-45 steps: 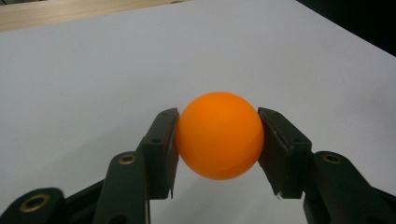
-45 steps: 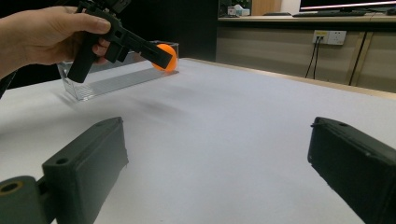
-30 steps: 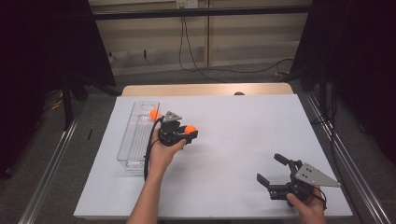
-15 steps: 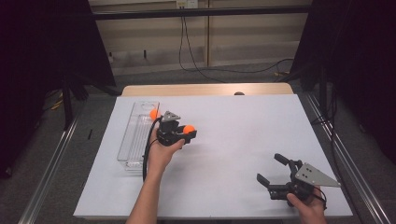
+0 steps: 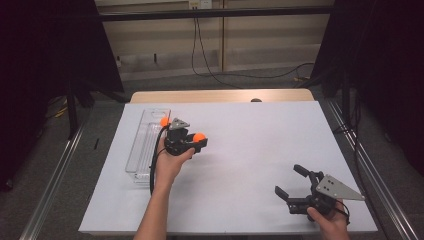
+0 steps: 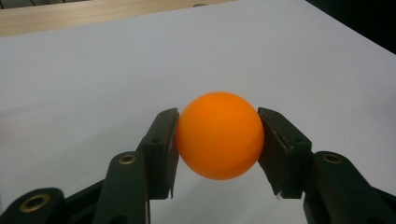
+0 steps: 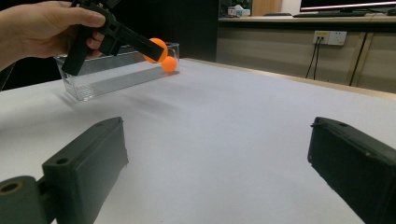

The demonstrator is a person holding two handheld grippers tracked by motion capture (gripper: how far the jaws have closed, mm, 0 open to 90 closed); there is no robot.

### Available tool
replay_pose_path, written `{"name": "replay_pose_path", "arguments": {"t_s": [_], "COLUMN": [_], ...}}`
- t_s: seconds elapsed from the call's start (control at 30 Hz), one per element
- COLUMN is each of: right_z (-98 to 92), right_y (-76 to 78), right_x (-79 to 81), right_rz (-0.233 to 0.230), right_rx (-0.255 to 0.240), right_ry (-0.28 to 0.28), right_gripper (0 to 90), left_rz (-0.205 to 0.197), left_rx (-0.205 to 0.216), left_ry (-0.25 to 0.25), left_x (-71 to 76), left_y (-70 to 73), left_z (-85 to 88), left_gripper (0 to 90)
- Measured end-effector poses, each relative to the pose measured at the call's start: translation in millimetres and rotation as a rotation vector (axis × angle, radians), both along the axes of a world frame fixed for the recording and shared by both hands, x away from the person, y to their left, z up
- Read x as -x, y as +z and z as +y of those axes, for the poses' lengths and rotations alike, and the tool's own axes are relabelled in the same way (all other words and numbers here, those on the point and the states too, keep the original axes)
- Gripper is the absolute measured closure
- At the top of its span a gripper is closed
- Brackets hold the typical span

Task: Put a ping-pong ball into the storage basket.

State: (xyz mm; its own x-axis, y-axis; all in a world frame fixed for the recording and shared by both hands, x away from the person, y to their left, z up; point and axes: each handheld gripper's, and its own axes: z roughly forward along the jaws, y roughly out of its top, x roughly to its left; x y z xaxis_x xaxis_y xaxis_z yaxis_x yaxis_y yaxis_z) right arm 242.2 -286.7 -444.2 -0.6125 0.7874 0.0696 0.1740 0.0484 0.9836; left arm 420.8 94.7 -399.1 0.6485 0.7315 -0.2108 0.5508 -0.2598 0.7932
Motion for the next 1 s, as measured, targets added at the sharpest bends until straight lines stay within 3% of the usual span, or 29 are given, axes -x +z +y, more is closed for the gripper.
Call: {"name": "replay_pose_path", "arguments": {"t_s": [1.0], "right_z": [0.2], "right_y": [0.0], "right_x": [-0.1], "right_rz": [0.001], "right_rx": [0.001], "right_ry": [0.001], "right_gripper": [4.3], "left_rz": [-0.005], "left_rx": [-0.008], "left_ry": [0.034], "left_x": [-1.3], "left_y": [6.4], "left_z": [17.4], "left_gripper": [50.7]}}
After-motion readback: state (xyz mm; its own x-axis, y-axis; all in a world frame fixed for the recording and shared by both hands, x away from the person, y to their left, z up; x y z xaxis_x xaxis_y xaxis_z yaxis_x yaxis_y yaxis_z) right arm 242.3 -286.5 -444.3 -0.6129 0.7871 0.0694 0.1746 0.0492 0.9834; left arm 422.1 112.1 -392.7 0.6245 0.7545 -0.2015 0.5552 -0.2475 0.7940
